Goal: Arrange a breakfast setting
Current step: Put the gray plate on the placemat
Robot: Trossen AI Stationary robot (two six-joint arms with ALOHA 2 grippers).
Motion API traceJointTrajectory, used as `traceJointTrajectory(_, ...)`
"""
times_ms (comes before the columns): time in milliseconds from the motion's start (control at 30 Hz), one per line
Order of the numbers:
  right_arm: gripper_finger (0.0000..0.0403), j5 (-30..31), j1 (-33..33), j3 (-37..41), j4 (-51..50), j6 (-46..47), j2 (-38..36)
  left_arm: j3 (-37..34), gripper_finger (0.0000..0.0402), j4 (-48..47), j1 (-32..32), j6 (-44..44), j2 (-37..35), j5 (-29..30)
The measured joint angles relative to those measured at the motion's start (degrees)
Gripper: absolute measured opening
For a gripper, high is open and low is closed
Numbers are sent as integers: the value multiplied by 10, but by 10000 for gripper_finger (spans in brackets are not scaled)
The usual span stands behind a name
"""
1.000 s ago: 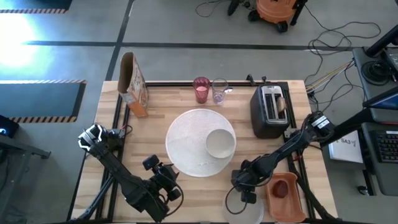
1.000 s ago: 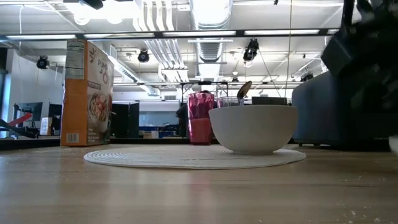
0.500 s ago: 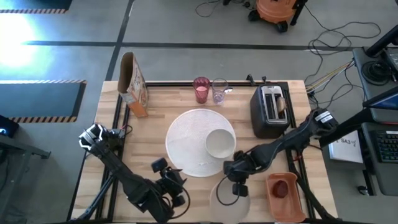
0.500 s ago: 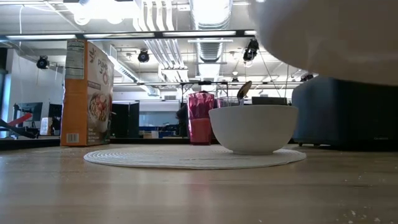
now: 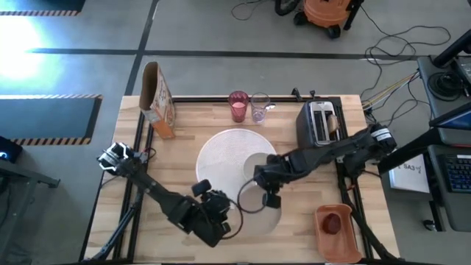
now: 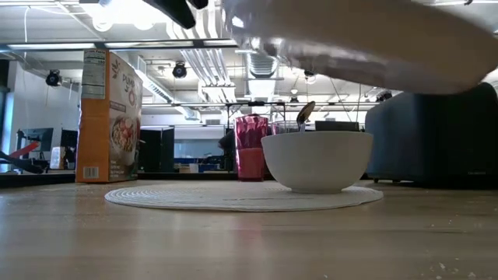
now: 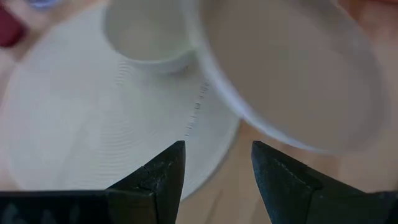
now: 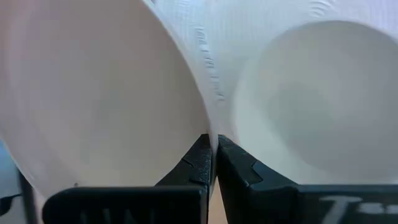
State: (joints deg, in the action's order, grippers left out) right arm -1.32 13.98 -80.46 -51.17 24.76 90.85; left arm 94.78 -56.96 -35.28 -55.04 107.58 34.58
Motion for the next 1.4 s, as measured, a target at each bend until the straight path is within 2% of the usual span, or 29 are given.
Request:
traceJointTrajectory(133,9,2,-25,3,-18,-6,0,0,168,27,18,52,-7,-47)
traceJointTrajectory(333,8,28,-42,4,-27,-13,1,0,168,27,53,83,-8,-60)
traceJointTrajectory(567,8,32,-41,-17,-21,-27,1,-1,168,28,93,105,-8,-42)
traceJointTrajectory(900,8,48,-41,-44,-18,-62,1,-4,164,24,109,109,-7,-21)
traceJointTrajectory(1033,8,47,-41,-45,-17,-63,1,-4,123,17,111,110,-7,-33)
traceJointTrajectory(1200,9,37,-41,-45,-21,-57,1,-5,21,8,115,99,-7,-34)
traceJointTrajectory(1400,11,31,-41,-45,-21,-58,1,-5,8,3,118,102,-7,-39)
